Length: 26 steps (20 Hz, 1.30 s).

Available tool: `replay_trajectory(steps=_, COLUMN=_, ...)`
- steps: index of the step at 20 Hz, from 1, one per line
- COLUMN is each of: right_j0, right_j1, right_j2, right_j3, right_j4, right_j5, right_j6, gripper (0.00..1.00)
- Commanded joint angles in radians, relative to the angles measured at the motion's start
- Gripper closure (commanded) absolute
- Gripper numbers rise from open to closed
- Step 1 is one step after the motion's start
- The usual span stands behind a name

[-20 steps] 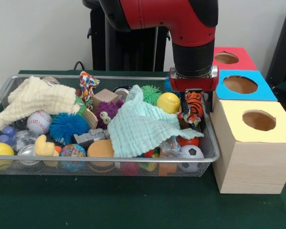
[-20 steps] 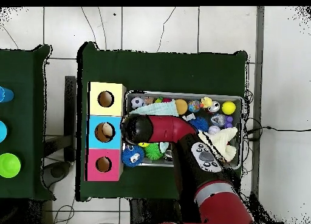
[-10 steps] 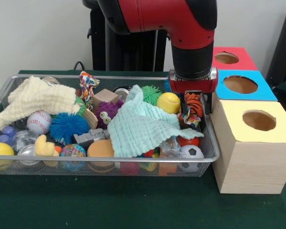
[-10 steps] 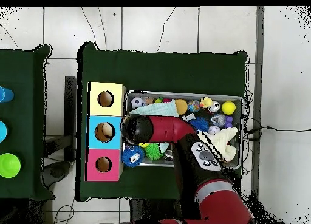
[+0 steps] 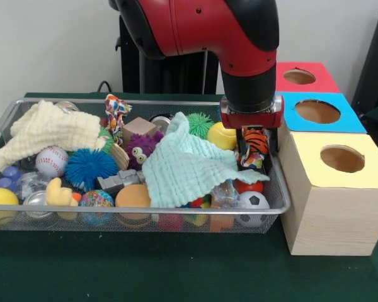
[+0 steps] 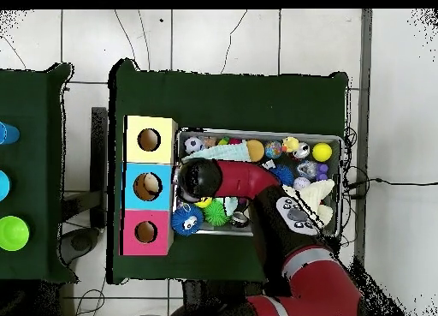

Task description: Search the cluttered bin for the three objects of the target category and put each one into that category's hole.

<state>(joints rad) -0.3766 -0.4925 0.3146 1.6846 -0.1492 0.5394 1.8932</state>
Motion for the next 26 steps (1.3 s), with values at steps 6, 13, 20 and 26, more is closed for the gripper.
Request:
replay_trajectory(steps=6, right_j0=-0.010, right_j1=0.211, right_j2=0.061, right_j3=-0.094, right_j4=-0.070, right_j5=0.033, right_j6=-0.070, gripper=0.00)
replay_trajectory(steps=13, right_j0=-0.024, right_j1=0.210, right_j2=0.077, right_j3=-0.083, right_j4=-0.084, right_j5=0.015, right_j6=-0.069, gripper=1.00)
replay_trajectory(steps=20, right_j0=-0.020, right_j1=0.215, right_j2=0.080, right_j3=-0.091, right_j4=-0.093, right_j5=0.001, right_j6=-0.066, gripper=1.00)
replay_trajectory(steps=26, right_j0=-0.018, right_j1=0.208, right_j2=0.079, right_j3=-0.092, right_j4=-0.089, right_j5=0.014, right_j6=-0.064, gripper=1.00)
